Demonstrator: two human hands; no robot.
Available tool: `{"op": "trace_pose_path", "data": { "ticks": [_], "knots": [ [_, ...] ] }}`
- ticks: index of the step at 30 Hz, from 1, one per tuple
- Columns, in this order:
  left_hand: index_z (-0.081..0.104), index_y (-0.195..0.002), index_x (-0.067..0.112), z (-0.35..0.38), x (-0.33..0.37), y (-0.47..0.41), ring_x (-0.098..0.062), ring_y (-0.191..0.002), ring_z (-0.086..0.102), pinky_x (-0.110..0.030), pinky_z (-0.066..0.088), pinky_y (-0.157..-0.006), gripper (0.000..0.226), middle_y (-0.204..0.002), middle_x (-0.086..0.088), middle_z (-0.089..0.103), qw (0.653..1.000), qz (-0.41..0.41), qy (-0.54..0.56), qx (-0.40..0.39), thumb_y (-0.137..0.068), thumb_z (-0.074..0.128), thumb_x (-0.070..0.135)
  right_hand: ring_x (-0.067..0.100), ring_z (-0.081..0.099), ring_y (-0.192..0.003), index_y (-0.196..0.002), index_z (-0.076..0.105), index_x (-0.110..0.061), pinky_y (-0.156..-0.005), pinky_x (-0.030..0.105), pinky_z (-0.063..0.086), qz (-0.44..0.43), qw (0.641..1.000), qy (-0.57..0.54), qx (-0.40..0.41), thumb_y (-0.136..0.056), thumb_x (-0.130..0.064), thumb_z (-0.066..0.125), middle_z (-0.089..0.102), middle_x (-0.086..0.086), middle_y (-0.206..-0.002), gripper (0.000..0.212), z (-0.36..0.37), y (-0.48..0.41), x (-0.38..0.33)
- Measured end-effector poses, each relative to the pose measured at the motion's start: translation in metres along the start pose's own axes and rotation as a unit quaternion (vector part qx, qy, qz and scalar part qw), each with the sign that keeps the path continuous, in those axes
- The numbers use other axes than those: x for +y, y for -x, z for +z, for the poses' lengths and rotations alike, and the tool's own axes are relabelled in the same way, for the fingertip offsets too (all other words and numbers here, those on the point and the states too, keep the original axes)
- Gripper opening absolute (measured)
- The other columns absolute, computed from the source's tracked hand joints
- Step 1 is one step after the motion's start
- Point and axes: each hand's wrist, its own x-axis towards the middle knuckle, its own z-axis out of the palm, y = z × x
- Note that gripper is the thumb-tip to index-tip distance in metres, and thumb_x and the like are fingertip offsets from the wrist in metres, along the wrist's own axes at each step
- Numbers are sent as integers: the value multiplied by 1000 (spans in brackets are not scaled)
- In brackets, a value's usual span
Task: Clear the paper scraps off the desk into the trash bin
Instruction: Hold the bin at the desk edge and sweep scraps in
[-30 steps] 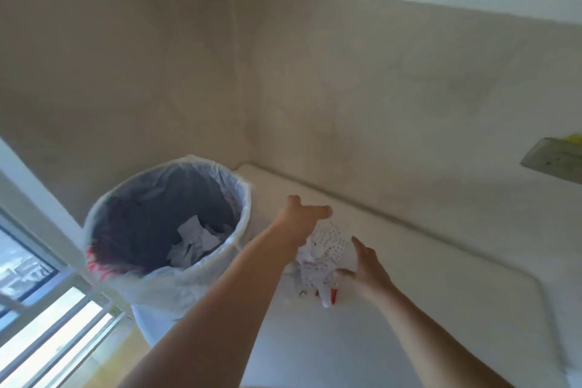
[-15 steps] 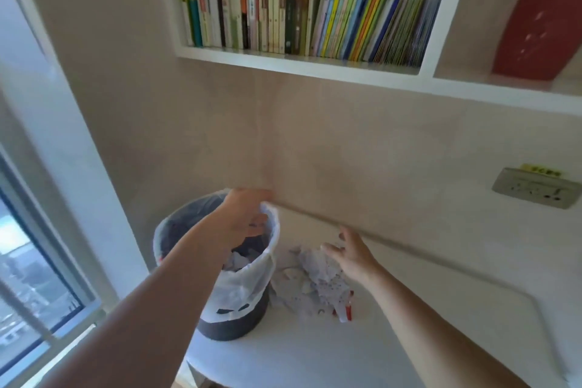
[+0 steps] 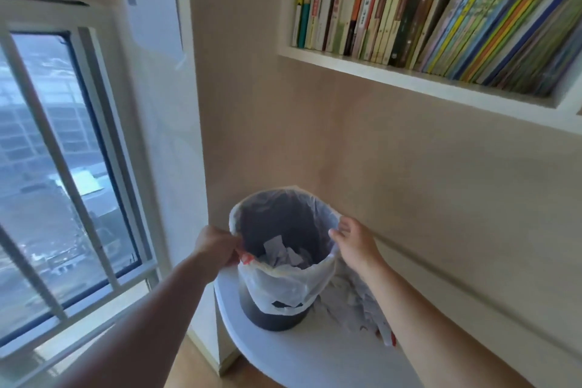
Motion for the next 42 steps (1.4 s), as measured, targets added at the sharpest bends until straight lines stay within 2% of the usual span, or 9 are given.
{"op": "trace_pose_path", "data": {
  "ticks": [6, 11, 13, 18, 23, 26, 32, 38, 42],
  "knots": [
    [60, -82, -7, 0, -9, -14, -21, -32, 60, -23, 49, -34, 15, -65, -17, 56, 987, -105, 117, -23, -76, 73, -6, 27, 63, -107, -125, 57, -8, -91, 37, 51, 59, 996, -38, 57, -85, -20, 71, 66, 9, -119, 44, 7, -11, 0],
    [53, -85, -1, -34, -33, -9, -21, -41, 56, -25, 49, -38, 17, -62, -14, 48, 969, -161, 185, -37, -77, 63, -11, 32, 70, -71, -82, 68, 1, -57, 30, 52, 135, 971, -185, -67, -78, -2, 69, 71, 13, -73, 5, 24, -15, -8],
    [51, -84, 0, -57, -42, 2, -19, -34, 55, -24, 49, -37, 18, -49, -13, 52, 969, -168, 180, -21, -77, 62, -11, 29, 66, -61, -71, 67, -4, -52, 28, 52, 160, 954, -219, -126, -76, 4, 67, 68, 15, -68, 10, 37, -9, -17],
    [55, -88, 0, -125, -74, 41, -19, -41, 57, -25, 50, -35, 20, -72, -14, 49, 970, -164, 170, 61, -75, 66, -10, 30, 62, -64, -74, 64, -1, -59, 35, 56, 159, 911, -257, -281, -77, 9, 60, 62, 19, -73, 11, 80, 30, -48],
    [50, -77, -3, -185, -110, 86, -23, -28, 53, -23, 45, -28, 13, -48, -13, 48, 966, -181, 145, 114, -77, 54, -15, 33, 61, -72, -92, 60, 6, -75, 46, 57, 147, 877, -264, -375, -83, 9, 57, 60, 21, -83, 10, 125, 86, -63],
    [50, -79, -4, -205, -134, 101, -24, -31, 53, -24, 45, -28, 13, -57, -14, 48, 960, -205, 131, 137, -77, 54, -16, 37, 65, -80, -98, 60, 10, -80, 48, 58, 155, 870, -241, -402, -84, 6, 59, 63, 23, -89, 15, 154, 108, -57],
    [56, -87, -4, -201, -203, 97, -27, -66, 59, -30, 53, -35, 14, -83, -18, 50, 942, -296, 111, 109, -80, 55, -16, 34, 70, -88, -101, 63, -6, -61, 34, 58, 188, 888, -160, -387, -83, -2, 64, 68, 22, -103, 18, 210, 132, -9],
    [53, -87, -6, -155, -283, 71, -35, -65, 57, -34, 55, -36, 13, -83, -22, 51, 930, -341, 90, 98, -82, 46, -17, 16, 58, -56, -101, 59, -6, -51, 31, 48, 208, 910, -120, -338, -83, -1, 60, 62, 9, -74, 20, 211, 136, 53],
    [49, -86, -6, -113, -330, 42, -26, -54, 45, -27, 48, -39, 16, -71, -16, 44, 917, -378, 74, 105, -79, 42, -19, 25, 64, -84, -99, 61, -11, -74, 38, 52, 86, 982, 1, -169, -85, -12, 62, 66, 8, -94, 14, 168, 94, 94]
  ]
}}
